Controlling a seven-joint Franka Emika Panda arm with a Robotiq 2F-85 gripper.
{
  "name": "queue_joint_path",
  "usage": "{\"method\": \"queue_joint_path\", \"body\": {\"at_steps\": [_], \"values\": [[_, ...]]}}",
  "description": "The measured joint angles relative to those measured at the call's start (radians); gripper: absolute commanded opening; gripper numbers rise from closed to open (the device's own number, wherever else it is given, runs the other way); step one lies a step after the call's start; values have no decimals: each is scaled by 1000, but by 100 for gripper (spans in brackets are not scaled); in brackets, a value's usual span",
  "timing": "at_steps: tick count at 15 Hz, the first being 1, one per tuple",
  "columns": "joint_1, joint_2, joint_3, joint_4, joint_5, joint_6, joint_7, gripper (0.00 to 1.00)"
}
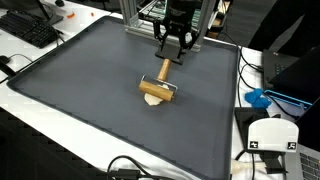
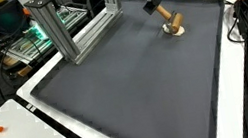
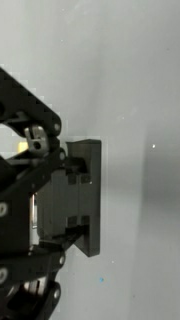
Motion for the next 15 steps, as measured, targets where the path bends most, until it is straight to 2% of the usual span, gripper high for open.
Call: {"method": "queue_joint_path", "body": {"at_steps": [15], "values": [[-3, -16, 14, 20, 2, -124, -47, 36]]}}
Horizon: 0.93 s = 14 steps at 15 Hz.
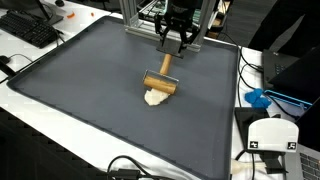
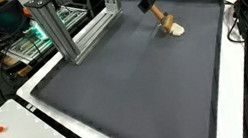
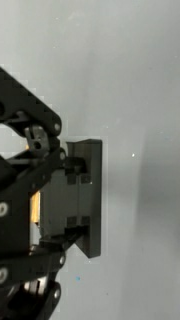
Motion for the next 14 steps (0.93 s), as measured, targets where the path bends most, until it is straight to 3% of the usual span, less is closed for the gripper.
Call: {"method": "queue_joint_path", "body": {"at_steps": [14], "values": [[-1, 0, 2, 32, 8, -107, -10, 36]]}}
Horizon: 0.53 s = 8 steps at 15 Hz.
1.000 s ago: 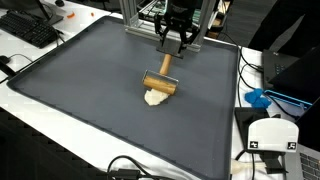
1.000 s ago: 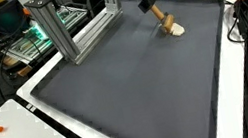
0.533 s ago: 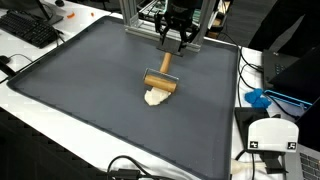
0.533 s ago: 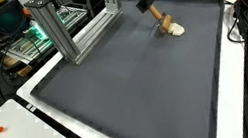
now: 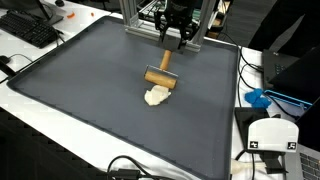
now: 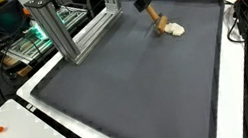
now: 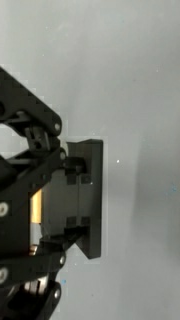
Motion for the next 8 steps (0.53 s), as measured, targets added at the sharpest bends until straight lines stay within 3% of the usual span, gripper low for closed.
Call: {"method": "queue_joint_path", "body": {"at_steps": [8], "values": [[-7, -2, 0, 40, 0, 112, 1, 36]]}}
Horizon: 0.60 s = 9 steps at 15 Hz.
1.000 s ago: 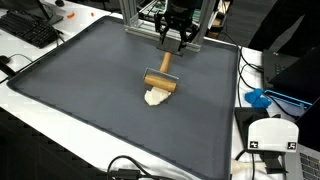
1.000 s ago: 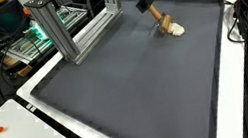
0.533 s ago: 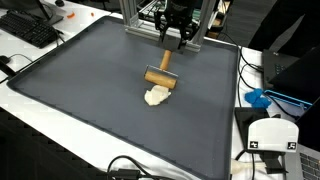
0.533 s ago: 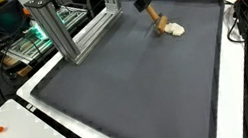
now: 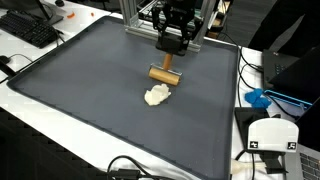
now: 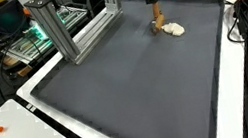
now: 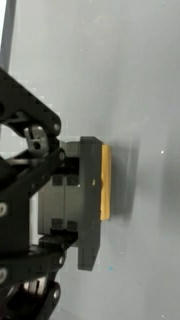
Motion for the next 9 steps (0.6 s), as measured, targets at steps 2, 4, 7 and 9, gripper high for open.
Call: {"method": "queue_joint_path", "body": {"at_steps": [2, 4, 7, 9], "values": [[0, 0, 0, 2, 0, 30, 0, 36], [0, 1, 0, 3, 0, 52, 0, 36], [-1, 1, 0, 7, 0, 74, 1, 36], [-1, 1, -1, 10, 0, 98, 2, 36]]}}
